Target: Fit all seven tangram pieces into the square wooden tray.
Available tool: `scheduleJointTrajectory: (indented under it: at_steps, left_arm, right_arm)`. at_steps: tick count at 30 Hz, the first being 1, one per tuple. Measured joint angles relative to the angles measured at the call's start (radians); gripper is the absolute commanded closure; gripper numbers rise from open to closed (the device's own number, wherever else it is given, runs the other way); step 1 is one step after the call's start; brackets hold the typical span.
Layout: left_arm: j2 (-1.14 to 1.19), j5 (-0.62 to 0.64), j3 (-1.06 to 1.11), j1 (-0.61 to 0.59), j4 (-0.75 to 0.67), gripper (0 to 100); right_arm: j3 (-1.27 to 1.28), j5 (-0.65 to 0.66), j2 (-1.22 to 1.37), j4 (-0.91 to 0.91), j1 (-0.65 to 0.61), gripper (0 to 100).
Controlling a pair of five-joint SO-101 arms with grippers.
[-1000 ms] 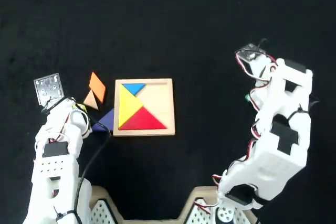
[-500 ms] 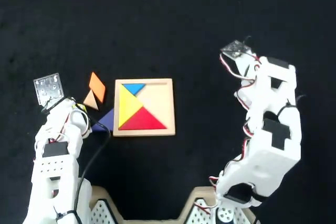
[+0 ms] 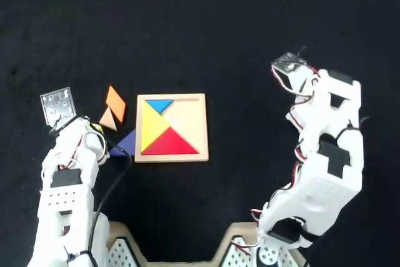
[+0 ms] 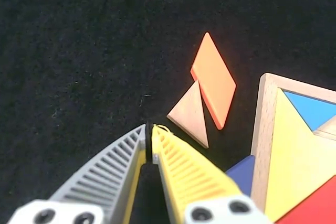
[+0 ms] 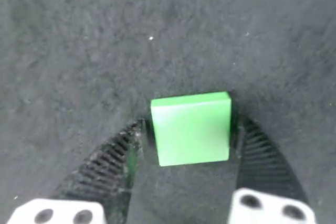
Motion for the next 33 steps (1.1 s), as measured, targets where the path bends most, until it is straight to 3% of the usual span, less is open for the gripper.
scheduleJointTrajectory:
  at_steps: [7,10,14,19,27,33]
  left_arm:
    - [0.0,0.0,0.0,0.0,0.0,97]
    - [0.0,0.0,0.0,0.0,0.0,97]
    - [0.0,0.0,0.0,0.0,0.0,97]
    - [0.0,0.0,0.0,0.0,0.0,97]
    - [0.0,0.0,0.0,0.0,0.0,97]
    - [0.0,0.0,0.0,0.0,0.0,97]
  right_arm:
    - [0.012,0.0,-0.003,-0.046,0.003,98.9]
    - [0.008,0.0,-0.015,-0.023,0.003,98.5]
    - [-0.02,0.0,-0.12,0.135,-0.044,98.5]
    - [-0.021,-0.143,-0.318,0.239,-0.272,98.3]
    - [-0.002,-0.503,-0.364,0.169,-0.741,95.1]
    - [-0.032,-0.601,-0.158,0.078,-0.835,94.2]
